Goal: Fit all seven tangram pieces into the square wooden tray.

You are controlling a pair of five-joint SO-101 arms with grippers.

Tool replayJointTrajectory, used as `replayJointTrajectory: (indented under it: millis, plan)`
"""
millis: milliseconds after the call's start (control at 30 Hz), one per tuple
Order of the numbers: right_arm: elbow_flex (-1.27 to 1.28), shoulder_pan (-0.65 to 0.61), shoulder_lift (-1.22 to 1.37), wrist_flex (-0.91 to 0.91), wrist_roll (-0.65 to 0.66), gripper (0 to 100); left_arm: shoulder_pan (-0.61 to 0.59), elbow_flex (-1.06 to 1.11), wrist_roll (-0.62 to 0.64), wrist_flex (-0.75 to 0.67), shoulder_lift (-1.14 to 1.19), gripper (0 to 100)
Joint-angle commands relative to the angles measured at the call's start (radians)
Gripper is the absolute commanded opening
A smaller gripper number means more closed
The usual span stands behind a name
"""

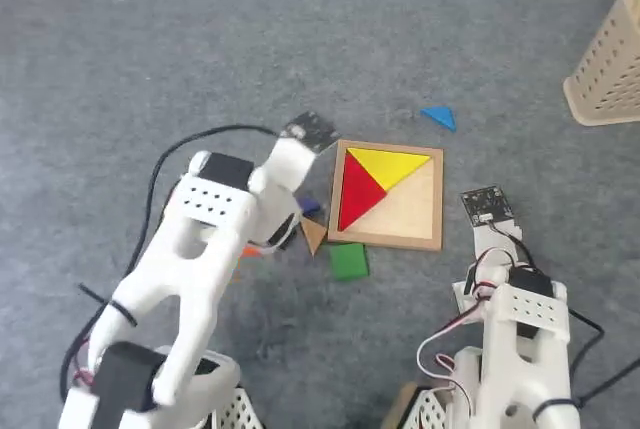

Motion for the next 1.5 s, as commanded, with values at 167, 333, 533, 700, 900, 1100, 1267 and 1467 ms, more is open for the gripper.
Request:
replayJointTrajectory:
  millis: [167,333,533,700,900,1100,1267,1467]
  plan:
    - [0.0,0.01,-0.028,-0.027,-0.006,0.6,0.267,-0.314,0.1,-0.049,0.149,1]
    - [0.0,0.01,-0.028,-0.027,-0.008,0.6,0.315,-0.424,0.084,-0.195,0.344,1]
    - [0.0,0.01,-0.028,-0.027,-0.008,0.6,0.321,-0.512,0.061,-0.262,0.528,1]
    - [0.0,0.01,-0.028,-0.027,-0.006,0.6,0.365,-0.526,0.025,-0.267,0.56,2]
    - [0.0,0.01,-0.028,-0.027,-0.006,0.6,0.385,-0.524,-0.02,-0.265,0.568,10]
    - [0.0,0.01,-0.028,-0.027,-0.006,0.6,0.381,-0.524,-0.017,-0.264,0.568,12]
    - [0.0,0.01,-0.028,-0.027,-0.006,0.6,0.379,-0.524,-0.018,-0.264,0.568,19]
    - [0.0,0.01,-0.028,-0.027,-0.006,0.6,0.379,-0.524,-0.021,-0.265,0.568,23]
